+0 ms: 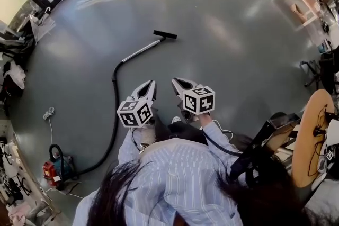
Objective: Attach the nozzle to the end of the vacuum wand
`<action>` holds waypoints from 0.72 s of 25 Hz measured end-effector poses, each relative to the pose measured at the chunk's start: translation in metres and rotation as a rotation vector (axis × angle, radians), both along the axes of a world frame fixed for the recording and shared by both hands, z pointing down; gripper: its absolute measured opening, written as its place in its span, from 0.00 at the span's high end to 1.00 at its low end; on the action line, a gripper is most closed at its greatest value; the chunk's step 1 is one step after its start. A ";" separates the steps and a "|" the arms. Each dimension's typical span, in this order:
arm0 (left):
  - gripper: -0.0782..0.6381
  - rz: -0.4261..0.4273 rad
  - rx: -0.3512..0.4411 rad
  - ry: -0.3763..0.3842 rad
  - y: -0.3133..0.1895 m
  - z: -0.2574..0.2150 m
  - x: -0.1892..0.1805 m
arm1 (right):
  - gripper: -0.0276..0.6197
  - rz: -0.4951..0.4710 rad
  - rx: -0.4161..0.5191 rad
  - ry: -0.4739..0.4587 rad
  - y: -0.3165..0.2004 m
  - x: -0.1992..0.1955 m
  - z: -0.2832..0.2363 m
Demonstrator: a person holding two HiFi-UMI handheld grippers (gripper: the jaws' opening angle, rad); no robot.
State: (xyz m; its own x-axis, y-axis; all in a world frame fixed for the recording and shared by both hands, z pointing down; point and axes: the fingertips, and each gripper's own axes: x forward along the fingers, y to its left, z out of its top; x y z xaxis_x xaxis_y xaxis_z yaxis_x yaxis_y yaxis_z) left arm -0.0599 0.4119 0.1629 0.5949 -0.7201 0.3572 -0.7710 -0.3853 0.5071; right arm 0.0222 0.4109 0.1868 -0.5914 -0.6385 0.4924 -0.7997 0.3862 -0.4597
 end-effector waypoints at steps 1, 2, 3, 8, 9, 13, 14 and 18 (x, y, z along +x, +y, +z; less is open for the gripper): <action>0.88 -0.005 0.001 -0.004 0.008 -0.001 -0.002 | 0.95 -0.009 0.002 -0.003 0.006 -0.003 -0.001; 0.88 -0.012 0.004 -0.009 0.014 -0.003 -0.005 | 0.95 -0.018 0.005 -0.007 0.011 -0.007 -0.001; 0.88 -0.017 0.008 -0.016 0.021 -0.005 -0.007 | 0.95 -0.026 0.007 -0.011 0.016 -0.010 -0.002; 0.88 -0.033 0.015 -0.035 0.050 -0.005 -0.006 | 0.95 -0.062 0.015 -0.009 0.038 -0.014 -0.003; 0.88 -0.037 0.014 -0.033 0.053 -0.004 -0.007 | 0.95 -0.069 0.017 -0.006 0.041 -0.015 -0.003; 0.88 -0.032 0.020 -0.041 0.064 -0.005 -0.014 | 0.95 -0.082 0.024 -0.002 0.049 -0.028 -0.007; 0.88 -0.028 0.023 -0.047 0.066 -0.006 -0.018 | 0.95 -0.083 0.023 -0.004 0.051 -0.032 -0.008; 0.88 -0.041 0.019 -0.029 0.075 -0.008 -0.036 | 0.95 -0.101 0.025 -0.008 0.061 -0.051 -0.011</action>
State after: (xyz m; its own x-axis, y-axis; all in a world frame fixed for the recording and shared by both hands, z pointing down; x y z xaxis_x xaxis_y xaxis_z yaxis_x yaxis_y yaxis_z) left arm -0.0954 0.4872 0.1550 0.5540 -0.7508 0.3596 -0.8007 -0.3623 0.4771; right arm -0.0285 0.4723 0.1759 -0.6575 -0.5873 0.4720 -0.7523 0.4763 -0.4552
